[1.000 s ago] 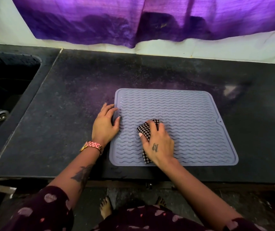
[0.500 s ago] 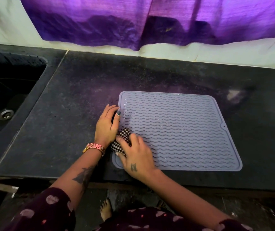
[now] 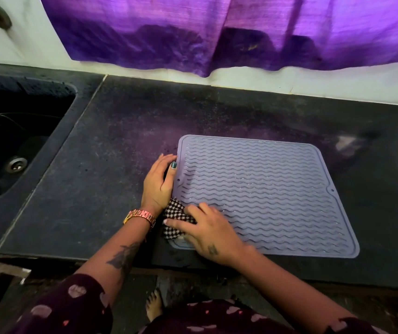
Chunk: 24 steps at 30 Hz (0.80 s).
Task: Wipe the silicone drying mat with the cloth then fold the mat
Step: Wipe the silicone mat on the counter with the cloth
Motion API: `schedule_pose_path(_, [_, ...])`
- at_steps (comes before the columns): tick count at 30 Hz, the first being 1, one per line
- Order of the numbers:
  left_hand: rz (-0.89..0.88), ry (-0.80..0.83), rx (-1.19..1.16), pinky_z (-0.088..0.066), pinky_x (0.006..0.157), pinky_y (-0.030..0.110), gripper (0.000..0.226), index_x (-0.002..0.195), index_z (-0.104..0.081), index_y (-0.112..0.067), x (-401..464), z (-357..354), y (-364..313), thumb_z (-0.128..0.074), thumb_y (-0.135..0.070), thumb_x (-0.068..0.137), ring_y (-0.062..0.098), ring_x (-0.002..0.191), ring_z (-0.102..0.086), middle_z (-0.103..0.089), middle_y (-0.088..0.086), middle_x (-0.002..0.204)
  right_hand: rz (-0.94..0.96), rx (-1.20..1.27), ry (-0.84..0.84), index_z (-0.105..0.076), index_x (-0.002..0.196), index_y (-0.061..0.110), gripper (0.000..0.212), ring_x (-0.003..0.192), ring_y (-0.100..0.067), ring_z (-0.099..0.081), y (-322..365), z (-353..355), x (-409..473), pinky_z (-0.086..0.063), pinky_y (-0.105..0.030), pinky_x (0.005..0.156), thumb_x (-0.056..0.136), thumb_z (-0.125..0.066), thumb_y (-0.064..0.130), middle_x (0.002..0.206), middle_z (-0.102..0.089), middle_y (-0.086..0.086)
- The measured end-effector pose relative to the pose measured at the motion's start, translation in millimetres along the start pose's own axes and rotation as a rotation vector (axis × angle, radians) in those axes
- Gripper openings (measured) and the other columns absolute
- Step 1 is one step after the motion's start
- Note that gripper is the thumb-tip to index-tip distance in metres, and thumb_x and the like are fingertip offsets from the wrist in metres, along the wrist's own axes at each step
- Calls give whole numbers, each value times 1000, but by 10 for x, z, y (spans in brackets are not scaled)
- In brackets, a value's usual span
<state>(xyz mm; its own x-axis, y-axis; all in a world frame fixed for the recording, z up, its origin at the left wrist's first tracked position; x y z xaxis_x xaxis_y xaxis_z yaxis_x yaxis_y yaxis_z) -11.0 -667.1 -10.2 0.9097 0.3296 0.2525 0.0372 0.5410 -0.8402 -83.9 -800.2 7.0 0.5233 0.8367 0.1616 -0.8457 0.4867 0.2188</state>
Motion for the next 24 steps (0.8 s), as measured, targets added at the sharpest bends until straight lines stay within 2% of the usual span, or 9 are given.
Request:
schedule_pose_path(3, [19, -26, -8, -29, 105, 22, 62, 121, -60, -9, 14, 28, 26, -28, -49, 87, 21, 133, -41, -57, 9, 131, -15, 13, -81, -53, 125, 37, 38, 90, -20, -55, -239, 196, 102, -47, -32, 73, 87, -54, 29, 107, -61, -6])
schedule_pose_path(5, [11, -21, 3, -29, 105, 22, 60, 122, -60, -10, 21, 22, 29, -29, -49, 88, 21, 132, -41, -57, 8, 131, -106, -17, -138, -54, 125, 36, 40, 98, -22, -52, -454, 265, 123, -43, -35, 80, 88, -49, 19, 115, -60, -8])
schedule_pose_path(8, [10, -15, 5, -29, 107, 25, 58, 122, -59, -11, 20, 11, 41, -30, -47, 88, 19, 132, -40, -57, 7, 130, -186, -35, -5, -46, 132, 41, 54, 117, -27, -41, -631, 64, 176, -33, -44, 97, 91, -47, 7, 136, -47, -6])
schedule_pose_path(9, [10, -14, 6, -29, 107, 26, 57, 122, -59, -11, 19, 6, 44, -31, -47, 89, 19, 132, -40, -57, 7, 131, -184, -18, 20, -45, 132, 42, 56, 119, -27, -39, -660, 17, 190, -30, -44, 98, 90, -49, 5, 137, -45, -4])
schedule_pose_path(12, [17, -6, 25, -28, 108, 26, 47, 123, -59, -12, 28, -7, 58, -36, -39, 92, 20, 134, -39, -56, 7, 132, -145, 83, -12, -53, 123, 43, 63, 111, -23, -43, -744, 101, 329, -35, -40, 92, 81, -56, -4, 128, -52, 0])
schedule_pose_path(15, [18, 10, 50, -27, 108, 26, 43, 125, -57, -11, 26, -24, 63, -37, -33, 93, 20, 134, -38, -54, 7, 134, -188, 80, -142, -58, 120, 39, 63, 105, -23, -47, -897, 255, 468, -38, -40, 88, 78, -58, -9, 121, -57, -2])
schedule_pose_path(20, [10, 26, 87, -25, 109, 24, 44, 128, -54, -12, 15, -35, 47, -37, -32, 93, 18, 135, -38, -53, 5, 136, -202, -9, -26, -46, 132, 42, 66, 116, -25, -37, -935, 35, 581, -25, -39, 95, 84, -43, -3, 136, -44, -2])
schedule_pose_path(22, [2, 24, 96, -27, 110, 26, 44, 128, -54, -12, 19, -35, 32, -37, -32, 92, 19, 135, -38, -53, 6, 136, -177, 44, -6, -49, 129, 42, 65, 110, -23, -41, -994, 99, 659, -29, -38, 91, 83, -45, -4, 130, -49, -1])
schedule_pose_path(24, [3, 26, 104, -29, 111, 32, 45, 128, -54, -11, 26, -39, 27, -37, -32, 92, 20, 135, -38, -52, 6, 136, -176, 85, -59, -55, 124, 40, 64, 102, -23, -46, -1088, 232, 770, -35, -38, 85, 82, -48, -7, 121, -56, -2])
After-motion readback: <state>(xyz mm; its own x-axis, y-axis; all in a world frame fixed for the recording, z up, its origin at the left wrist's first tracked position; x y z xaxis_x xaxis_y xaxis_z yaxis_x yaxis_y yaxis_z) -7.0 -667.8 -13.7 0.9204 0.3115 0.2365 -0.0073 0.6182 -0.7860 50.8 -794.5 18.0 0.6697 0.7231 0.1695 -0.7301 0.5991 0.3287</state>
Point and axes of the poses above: each hand's wrist, its own x-axis towards the middle knuckle, its own z-axis out of the back of the hand, y = z × x, the point moved 9 cm from there along x, towards the middle knuckle
